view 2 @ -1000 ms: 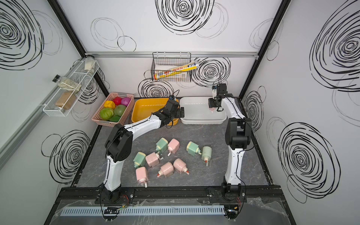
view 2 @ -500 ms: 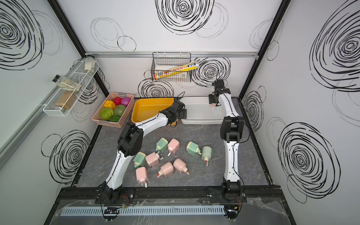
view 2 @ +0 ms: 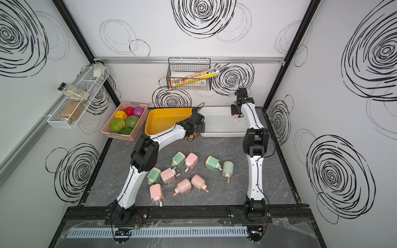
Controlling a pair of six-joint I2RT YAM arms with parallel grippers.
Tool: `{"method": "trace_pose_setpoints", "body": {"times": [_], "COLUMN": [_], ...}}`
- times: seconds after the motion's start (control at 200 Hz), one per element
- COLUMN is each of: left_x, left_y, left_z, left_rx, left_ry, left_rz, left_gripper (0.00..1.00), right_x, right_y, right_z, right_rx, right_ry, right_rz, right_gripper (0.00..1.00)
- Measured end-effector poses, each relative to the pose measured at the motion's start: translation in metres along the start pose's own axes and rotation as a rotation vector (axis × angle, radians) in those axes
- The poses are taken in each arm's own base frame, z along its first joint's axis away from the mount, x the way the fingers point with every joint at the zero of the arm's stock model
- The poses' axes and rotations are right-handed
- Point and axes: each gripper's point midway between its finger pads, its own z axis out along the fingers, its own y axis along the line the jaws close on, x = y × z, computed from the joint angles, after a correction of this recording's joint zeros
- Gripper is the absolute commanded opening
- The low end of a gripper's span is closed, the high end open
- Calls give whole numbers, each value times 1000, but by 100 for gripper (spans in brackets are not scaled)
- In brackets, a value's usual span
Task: Place the pencil sharpeners by color into the storage box
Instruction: Place the pencil sharpener in the storage box.
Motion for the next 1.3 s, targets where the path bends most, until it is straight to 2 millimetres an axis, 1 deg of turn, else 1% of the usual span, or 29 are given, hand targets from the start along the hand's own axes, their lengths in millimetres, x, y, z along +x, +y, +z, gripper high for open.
{"method": "trace_pose_setpoints", "body": {"times": [0.045,0.305,0.635,0.771,0.896,1.196,1.271,1.301], "left_x": [6,10,12,12,12,11,10,9], "left_y": [2,11,10,10,10,10,10,10], "left_z": [2,-7,-11,-11,-11,-12,-13,-14], "left_rx": [-5,-24,-21,-22,-23,-19,-19,-18], "left_ry": [7,5,7,8,8,7,5,4], "left_rz": [-3,-2,2,3,3,17,30,35], "left_gripper": [99,99,99,99,99,99,99,99], "right_x": [1,15,21,25,31,25,23,22], "right_y": [-1,-2,-1,-1,-3,-9,-9,-9], "right_z": [2,17,23,29,38,41,43,43], "right_rx": [6,22,23,23,27,22,19,18], "right_ry": [4,49,68,79,95,66,55,53], "right_rz": [-8,-43,-39,-35,-20,41,47,48], "right_gripper": [43,47,52,53,55,56,59,63]}}
